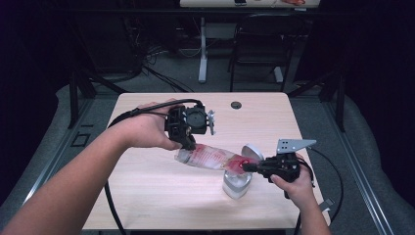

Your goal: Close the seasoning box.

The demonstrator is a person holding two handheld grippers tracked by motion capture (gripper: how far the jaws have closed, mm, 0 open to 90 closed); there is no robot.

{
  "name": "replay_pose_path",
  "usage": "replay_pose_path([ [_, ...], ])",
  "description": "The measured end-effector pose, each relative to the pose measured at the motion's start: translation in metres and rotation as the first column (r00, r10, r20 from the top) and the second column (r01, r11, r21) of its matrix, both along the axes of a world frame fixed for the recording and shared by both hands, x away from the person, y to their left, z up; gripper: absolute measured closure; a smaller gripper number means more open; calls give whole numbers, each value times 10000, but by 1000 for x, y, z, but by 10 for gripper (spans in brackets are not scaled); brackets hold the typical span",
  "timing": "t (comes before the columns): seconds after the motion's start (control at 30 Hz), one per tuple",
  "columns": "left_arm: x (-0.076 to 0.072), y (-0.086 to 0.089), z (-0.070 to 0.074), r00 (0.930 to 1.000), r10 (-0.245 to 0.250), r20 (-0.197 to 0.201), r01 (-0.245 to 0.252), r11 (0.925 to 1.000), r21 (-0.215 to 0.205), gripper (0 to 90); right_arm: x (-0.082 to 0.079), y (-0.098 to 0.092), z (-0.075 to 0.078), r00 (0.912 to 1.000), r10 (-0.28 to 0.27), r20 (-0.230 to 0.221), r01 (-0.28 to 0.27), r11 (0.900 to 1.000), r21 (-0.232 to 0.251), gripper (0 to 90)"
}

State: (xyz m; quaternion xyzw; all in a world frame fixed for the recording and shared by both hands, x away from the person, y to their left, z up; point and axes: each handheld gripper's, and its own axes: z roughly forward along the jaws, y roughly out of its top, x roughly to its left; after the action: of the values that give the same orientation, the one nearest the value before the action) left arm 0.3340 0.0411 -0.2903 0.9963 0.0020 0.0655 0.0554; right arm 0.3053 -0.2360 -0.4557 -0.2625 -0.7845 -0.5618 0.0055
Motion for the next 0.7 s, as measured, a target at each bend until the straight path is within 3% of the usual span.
replay_pose_path([
  [0.7,3,-4,-1,9999,104,12,-104,9999,-49,826,1,-4,0,9999,33,-151,-33,10000,25,897],
])
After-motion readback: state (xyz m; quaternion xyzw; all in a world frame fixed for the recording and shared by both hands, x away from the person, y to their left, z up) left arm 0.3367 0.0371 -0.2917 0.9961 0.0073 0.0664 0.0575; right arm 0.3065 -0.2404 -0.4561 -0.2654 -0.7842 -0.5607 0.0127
